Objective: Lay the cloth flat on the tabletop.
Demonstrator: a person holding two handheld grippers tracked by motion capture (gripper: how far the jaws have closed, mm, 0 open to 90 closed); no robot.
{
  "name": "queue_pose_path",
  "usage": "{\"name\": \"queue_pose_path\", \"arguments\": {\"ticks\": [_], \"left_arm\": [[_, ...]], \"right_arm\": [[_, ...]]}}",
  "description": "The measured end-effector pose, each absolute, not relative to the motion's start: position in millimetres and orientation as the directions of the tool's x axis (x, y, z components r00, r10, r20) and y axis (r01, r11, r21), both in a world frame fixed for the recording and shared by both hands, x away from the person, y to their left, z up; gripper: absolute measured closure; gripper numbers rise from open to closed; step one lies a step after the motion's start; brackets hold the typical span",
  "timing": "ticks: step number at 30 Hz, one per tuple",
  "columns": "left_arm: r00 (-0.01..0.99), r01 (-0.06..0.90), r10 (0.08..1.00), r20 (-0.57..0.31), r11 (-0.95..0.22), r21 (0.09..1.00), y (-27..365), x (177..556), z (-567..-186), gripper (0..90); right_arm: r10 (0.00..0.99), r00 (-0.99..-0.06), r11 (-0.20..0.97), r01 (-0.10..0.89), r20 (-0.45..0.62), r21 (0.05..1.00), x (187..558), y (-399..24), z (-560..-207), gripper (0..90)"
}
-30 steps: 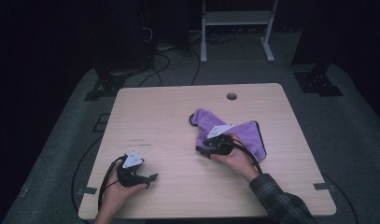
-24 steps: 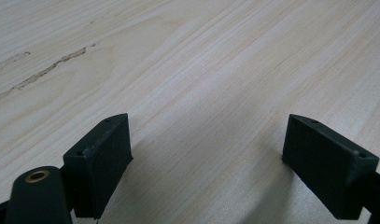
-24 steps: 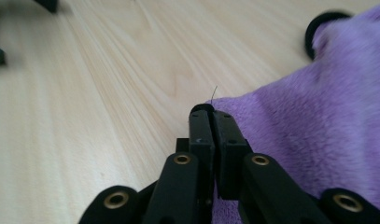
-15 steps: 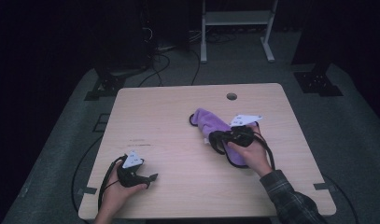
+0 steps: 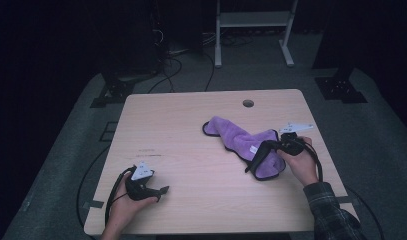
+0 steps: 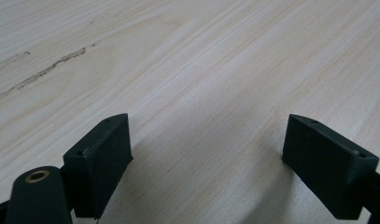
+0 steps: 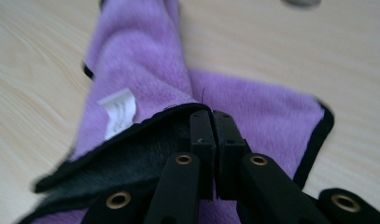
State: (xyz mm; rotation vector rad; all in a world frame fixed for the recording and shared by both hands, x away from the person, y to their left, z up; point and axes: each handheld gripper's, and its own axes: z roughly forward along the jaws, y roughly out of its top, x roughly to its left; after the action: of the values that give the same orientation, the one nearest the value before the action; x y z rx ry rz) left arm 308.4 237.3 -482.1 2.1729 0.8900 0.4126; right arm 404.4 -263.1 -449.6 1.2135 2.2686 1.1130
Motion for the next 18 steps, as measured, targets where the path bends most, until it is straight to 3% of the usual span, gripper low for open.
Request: {"name": "queue_pose_path", "arguments": {"ticks": [3,5,6,10,13,18], "left_arm": [[0.706,0.470,0.708,0.016,-0.485,0.738,237.2,308.3,-482.1,14.5],[0.705,0.470,0.709,0.016,-0.484,0.738,237.3,308.3,-482.1,15.0],[0.706,0.469,0.708,0.015,-0.483,0.740,237.2,308.1,-482.0,15.0],[0.727,0.436,0.687,0.012,-0.475,0.765,233.2,306.8,-478.4,24.7],[0.748,0.407,0.664,0.004,-0.463,0.787,223.4,306.6,-469.1,32.8],[0.768,0.395,0.640,-0.024,-0.443,0.805,207.9,312.1,-462.8,36.2]], "right_arm": [[0.812,-0.581,0.357,0.572,0.058,0.738,409.0,-261.1,-460.5,86.6],[0.807,-0.587,0.360,0.572,0.060,0.737,409.1,-260.1,-463.3,76.9],[0.807,-0.587,0.360,0.572,0.060,0.737,409.1,-260.1,-463.3,76.9],[0.802,-0.586,0.295,0.556,0.115,0.777,405.2,-268.6,-452.5,60.6],[0.797,-0.589,0.254,0.530,0.135,0.809,394.3,-281.4,-443.9,55.5],[0.805,-0.578,0.245,0.527,0.132,0.813,383.4,-294.5,-445.3,53.0]]}}
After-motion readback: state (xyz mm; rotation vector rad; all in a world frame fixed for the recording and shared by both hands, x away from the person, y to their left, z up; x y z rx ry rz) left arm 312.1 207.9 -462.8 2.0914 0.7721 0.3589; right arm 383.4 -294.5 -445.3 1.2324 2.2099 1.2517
